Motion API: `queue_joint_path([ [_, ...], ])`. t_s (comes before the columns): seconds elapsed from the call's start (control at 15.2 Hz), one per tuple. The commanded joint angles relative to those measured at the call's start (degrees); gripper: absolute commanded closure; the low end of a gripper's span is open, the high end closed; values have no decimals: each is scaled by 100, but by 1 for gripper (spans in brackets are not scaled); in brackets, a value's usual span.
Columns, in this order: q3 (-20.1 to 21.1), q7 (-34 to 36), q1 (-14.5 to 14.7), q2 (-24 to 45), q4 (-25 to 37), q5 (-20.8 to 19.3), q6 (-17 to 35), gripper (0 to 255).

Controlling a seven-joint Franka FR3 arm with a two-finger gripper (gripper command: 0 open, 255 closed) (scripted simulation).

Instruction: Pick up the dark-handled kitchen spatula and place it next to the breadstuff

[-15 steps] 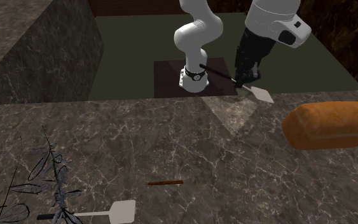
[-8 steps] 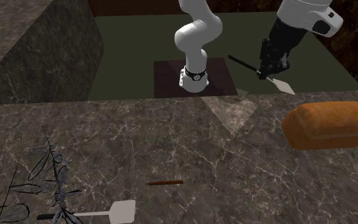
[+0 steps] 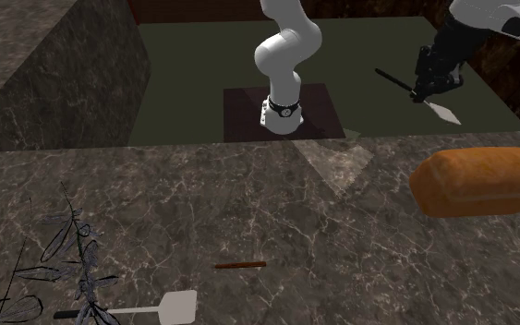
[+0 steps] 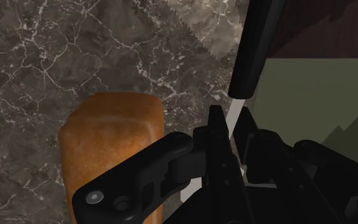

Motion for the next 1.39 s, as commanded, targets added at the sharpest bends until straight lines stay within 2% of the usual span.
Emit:
queue_joint_path([
  [0.0, 195, 272, 102, 130, 155, 93, -38, 255],
  [0.13, 347, 483, 179, 271, 286, 155, -35, 255],
  [1.32, 363, 542, 184, 393, -997, 146, 1368, 255],
])
